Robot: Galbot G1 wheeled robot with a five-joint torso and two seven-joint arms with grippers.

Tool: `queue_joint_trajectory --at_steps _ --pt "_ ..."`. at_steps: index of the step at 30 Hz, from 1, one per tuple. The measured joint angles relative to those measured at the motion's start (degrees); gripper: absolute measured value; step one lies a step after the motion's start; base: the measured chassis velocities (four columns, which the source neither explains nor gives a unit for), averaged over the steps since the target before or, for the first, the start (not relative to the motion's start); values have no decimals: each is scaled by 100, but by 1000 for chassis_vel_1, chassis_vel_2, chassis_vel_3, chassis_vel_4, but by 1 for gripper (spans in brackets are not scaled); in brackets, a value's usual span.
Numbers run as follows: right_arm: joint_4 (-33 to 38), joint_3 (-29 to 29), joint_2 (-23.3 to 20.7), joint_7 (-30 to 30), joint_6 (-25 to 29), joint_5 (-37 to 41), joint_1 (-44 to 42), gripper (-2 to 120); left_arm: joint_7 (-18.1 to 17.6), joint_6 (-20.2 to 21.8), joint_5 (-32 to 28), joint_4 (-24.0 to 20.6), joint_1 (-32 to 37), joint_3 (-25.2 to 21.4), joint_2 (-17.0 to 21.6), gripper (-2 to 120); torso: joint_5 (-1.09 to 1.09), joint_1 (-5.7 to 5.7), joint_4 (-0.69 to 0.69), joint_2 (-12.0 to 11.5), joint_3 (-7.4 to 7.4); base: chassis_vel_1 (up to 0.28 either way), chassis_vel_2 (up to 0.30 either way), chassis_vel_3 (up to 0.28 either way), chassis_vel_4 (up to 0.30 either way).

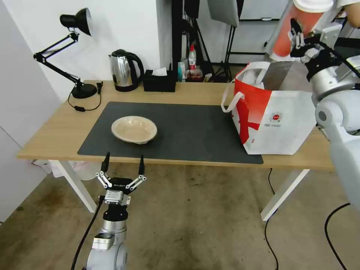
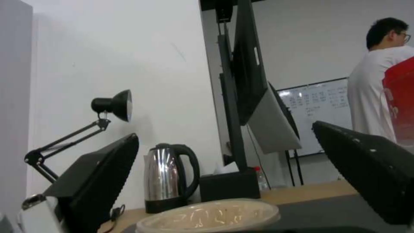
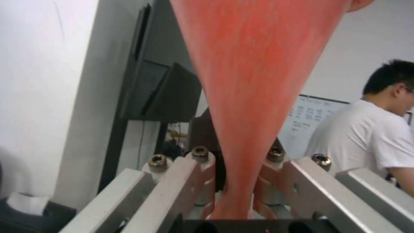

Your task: Pick up the trash from the table and place it into the takeout bag.

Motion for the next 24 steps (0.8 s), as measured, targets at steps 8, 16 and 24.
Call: queue_joint_trajectory --at_steps 8,16,24 --pt "-313 137 67 -23 198 -270 -195 4 -2 0 0 -14 12 -2 1 100 1 0 0 0 0 0 0 0 0" --pt "-674 109 172 -29 356 -364 -223 4 -2 0 0 -38 42 -2 2 100 1 0 -1 0 0 0 0 0 0" --pt "-1047 -78 388 -31 415 -523 55 4 -2 -1 1 -41 56 -6 2 100 0 0 0 0 0 0 0 0 0"
